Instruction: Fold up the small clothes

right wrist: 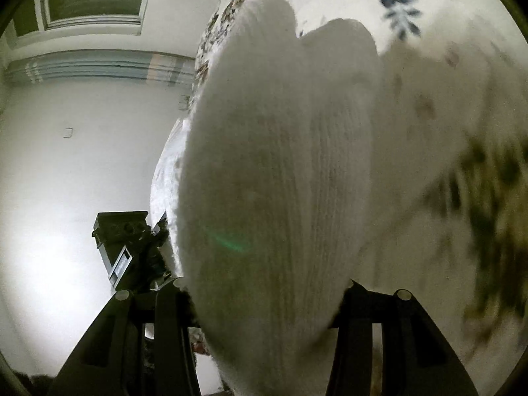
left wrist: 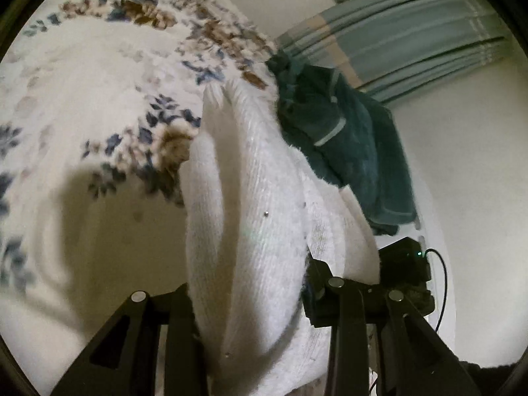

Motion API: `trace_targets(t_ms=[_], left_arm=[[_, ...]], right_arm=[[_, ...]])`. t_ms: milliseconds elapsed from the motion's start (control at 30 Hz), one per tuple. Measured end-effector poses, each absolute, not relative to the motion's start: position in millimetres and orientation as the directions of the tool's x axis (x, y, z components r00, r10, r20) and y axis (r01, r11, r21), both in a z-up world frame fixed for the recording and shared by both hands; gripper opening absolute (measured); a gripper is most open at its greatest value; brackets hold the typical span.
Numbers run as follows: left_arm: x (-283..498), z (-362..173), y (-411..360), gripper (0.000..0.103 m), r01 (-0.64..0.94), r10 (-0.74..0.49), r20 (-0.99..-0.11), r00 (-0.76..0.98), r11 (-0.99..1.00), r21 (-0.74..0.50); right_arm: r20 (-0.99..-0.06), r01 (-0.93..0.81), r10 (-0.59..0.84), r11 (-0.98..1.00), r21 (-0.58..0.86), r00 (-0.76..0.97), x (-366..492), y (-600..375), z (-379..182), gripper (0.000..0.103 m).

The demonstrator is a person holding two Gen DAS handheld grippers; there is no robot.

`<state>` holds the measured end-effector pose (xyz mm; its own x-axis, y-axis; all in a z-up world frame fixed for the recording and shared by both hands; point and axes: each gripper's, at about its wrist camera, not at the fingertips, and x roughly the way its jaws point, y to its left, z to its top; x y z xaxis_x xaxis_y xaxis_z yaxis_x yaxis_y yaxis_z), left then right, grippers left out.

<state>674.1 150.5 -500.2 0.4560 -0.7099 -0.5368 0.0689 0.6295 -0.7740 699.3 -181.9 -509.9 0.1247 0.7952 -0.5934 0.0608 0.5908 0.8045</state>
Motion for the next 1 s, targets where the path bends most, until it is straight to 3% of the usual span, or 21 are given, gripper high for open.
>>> trace_targets(t_ms=[233, 300, 400, 600, 700, 800, 833, 867, 900, 1000], left_arm=[[728.0, -581.1, 142.3, 0.033, -0.009, -0.676, -0.644, 0.357, 0.687, -0.726], [729.6, -596.7, 146.4, 0.038, -0.046, -0.680, -0.650, 0.340, 0.679, -0.733], [714.5, -591.8, 158.6, 0.043, -0.070, -0.676, -0.651, 0.345, 0.673, -0.736], [672.0, -557.3, 173.5, 0.043, -0.077, -0.506, -0.769, 0.391, 0.814, -0.576], [653.4, -543.1, 170.4, 0.056, -0.107, -0.320, -0.849, 0.420, 0.912, -0.397], [635.7, -526.9, 158.6, 0.072, -0.131, -0.136, -0.881, 0.454, 0.967, -0.217], [629.5, -522.2, 154.5, 0.089, -0.136, -0.094, -0.880, 0.465, 0.975, -0.176], [622.8, -516.1, 148.8, 0.099, -0.139, -0.061, -0.879, 0.474, 0.980, -0.143], [618.4, -512.5, 145.0, 0.103, -0.142, -0.041, -0.878, 0.477, 0.982, -0.123], [605.7, -498.5, 133.0, 0.103, -0.149, 0.013, -0.879, 0.476, 0.987, -0.065]], right_arm=[[-0.669, 0.124, 0.739, 0.659, 0.742, 0.076, 773.7, -203.6, -585.8, 0.049], [-0.687, 0.149, 0.724, 0.674, 0.723, 0.060, 780.9, -210.6, -598.4, 0.055], [-0.756, 0.121, 0.653, 0.747, 0.654, 0.055, 766.5, -216.1, -589.4, 0.068], [-0.901, 0.049, 0.412, 0.906, 0.421, 0.134, 755.4, -207.7, -548.1, 0.073], [-0.944, 0.035, 0.277, 0.957, 0.287, 0.177, 748.8, -185.3, -522.6, 0.073], [-0.966, 0.039, 0.125, 0.990, 0.137, 0.225, 737.7, -157.6, -494.6, 0.085], [-0.968, 0.037, 0.053, 0.997, 0.064, 0.247, 720.6, -158.2, -486.3, 0.096], [-0.965, 0.035, 0.004, 0.999, 0.013, 0.260, 706.3, -162.7, -482.4, 0.101], [-0.962, 0.035, -0.039, 0.999, -0.031, 0.272, 691.8, -165.1, -477.0, 0.103], [-0.951, 0.041, -0.128, 0.992, -0.122, 0.280, 648.7, -181.5, -462.0, 0.103]])
